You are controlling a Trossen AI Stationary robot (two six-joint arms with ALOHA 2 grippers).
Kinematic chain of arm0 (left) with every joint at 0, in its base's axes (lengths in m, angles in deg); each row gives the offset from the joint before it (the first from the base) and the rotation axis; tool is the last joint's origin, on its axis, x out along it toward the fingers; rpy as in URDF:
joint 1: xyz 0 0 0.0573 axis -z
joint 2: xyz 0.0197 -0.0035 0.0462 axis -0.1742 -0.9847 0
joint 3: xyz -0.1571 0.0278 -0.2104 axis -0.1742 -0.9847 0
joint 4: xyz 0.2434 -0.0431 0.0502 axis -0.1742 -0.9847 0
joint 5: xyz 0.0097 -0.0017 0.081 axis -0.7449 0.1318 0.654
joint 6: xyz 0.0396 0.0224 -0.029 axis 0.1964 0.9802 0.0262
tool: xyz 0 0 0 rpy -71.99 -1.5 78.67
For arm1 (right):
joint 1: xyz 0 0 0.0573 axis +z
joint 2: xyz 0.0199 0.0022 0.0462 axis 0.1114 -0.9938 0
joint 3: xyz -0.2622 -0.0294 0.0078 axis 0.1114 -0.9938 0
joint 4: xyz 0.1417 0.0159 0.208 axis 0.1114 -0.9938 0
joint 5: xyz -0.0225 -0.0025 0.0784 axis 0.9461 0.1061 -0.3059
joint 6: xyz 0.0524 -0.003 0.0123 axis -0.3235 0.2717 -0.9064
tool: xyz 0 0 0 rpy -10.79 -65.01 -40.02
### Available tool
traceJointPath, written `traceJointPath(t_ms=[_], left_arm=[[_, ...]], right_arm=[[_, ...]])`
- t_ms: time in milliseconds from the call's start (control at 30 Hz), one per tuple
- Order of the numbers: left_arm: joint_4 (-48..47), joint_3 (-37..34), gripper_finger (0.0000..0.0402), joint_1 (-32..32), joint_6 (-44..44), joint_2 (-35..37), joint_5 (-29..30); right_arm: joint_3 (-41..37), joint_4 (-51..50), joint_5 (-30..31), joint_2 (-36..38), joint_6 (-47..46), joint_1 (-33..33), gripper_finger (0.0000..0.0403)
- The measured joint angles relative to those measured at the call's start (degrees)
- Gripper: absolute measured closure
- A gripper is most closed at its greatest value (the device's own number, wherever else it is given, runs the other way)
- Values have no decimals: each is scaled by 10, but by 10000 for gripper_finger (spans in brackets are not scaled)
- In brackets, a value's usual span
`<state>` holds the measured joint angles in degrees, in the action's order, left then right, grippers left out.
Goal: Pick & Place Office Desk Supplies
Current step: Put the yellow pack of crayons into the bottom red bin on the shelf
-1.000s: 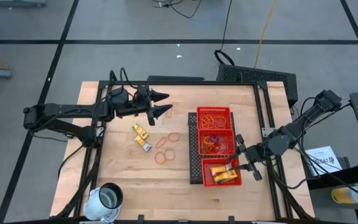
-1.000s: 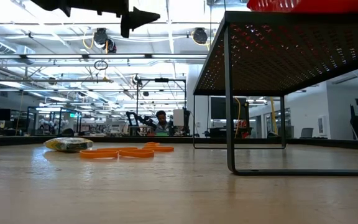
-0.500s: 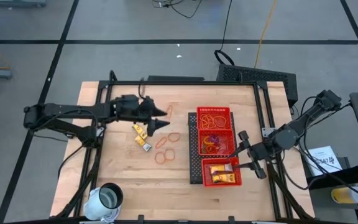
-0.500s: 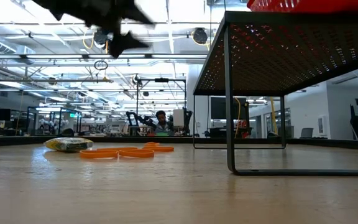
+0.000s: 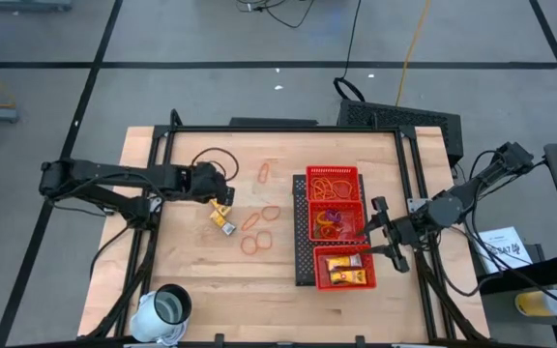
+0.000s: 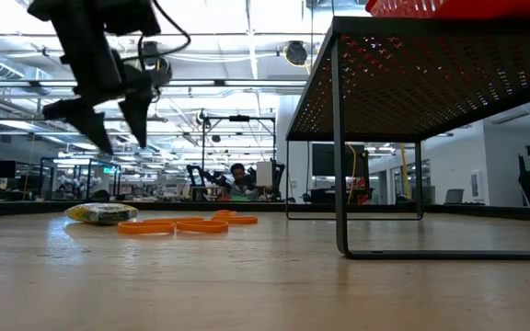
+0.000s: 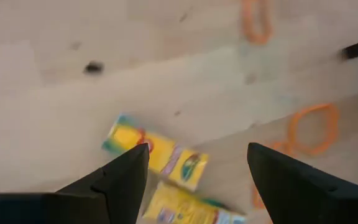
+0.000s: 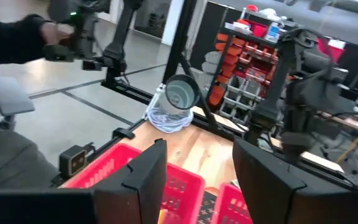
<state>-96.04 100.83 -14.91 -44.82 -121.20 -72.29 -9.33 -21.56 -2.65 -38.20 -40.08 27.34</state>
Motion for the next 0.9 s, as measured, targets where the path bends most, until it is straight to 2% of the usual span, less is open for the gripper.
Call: traceJointPath(t_ms=[167, 400, 500, 667, 900], left_arm=[[-12, 0, 119, 11, -29, -55, -7], [-24, 0, 119, 6, -35, -152, -96], [-18, 0, 119, 0, -35, -181, -106], [12, 0, 119, -28, 1, -205, -62], [122, 0, 119, -74, 131, -211, -3]], right_arm=[[0, 0, -1, 0, -1, -15, 233], [0, -2, -2, 0, -1, -18, 236], [0, -3, -2, 0, -1, -18, 236], [0, -4, -2, 0, -1, -18, 239], [0, -5, -2, 0, -6, -18, 237]])
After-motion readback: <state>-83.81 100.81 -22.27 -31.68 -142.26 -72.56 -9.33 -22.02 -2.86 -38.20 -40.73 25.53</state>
